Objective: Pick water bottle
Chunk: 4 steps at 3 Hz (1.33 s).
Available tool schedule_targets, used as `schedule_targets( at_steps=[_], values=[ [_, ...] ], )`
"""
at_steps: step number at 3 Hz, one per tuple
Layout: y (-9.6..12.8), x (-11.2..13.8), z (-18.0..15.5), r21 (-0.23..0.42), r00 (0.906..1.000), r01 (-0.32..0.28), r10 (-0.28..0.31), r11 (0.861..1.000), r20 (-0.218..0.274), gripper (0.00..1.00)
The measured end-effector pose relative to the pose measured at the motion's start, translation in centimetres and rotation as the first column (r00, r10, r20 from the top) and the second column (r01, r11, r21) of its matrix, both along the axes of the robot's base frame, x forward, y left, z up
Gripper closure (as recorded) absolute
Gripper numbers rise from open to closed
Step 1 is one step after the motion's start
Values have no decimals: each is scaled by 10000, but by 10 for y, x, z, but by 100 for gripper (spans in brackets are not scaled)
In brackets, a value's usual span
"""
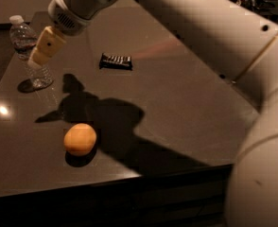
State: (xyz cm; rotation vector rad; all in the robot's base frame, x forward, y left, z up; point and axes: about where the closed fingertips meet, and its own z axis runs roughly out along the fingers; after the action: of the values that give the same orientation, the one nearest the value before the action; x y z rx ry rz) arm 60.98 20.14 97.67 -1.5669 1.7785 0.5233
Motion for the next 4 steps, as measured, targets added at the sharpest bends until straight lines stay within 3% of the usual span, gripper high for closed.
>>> schedule_targets(
  at_steps=[1,2,4],
  values=[
    [23,18,-10,-184,10000,54,-53,9998,60,0],
    [36,31,-19,-166,9997,152,-155,9997,-185,0],
    [67,37,-19,243,9976,-49,66,9997,-683,3]
  ],
)
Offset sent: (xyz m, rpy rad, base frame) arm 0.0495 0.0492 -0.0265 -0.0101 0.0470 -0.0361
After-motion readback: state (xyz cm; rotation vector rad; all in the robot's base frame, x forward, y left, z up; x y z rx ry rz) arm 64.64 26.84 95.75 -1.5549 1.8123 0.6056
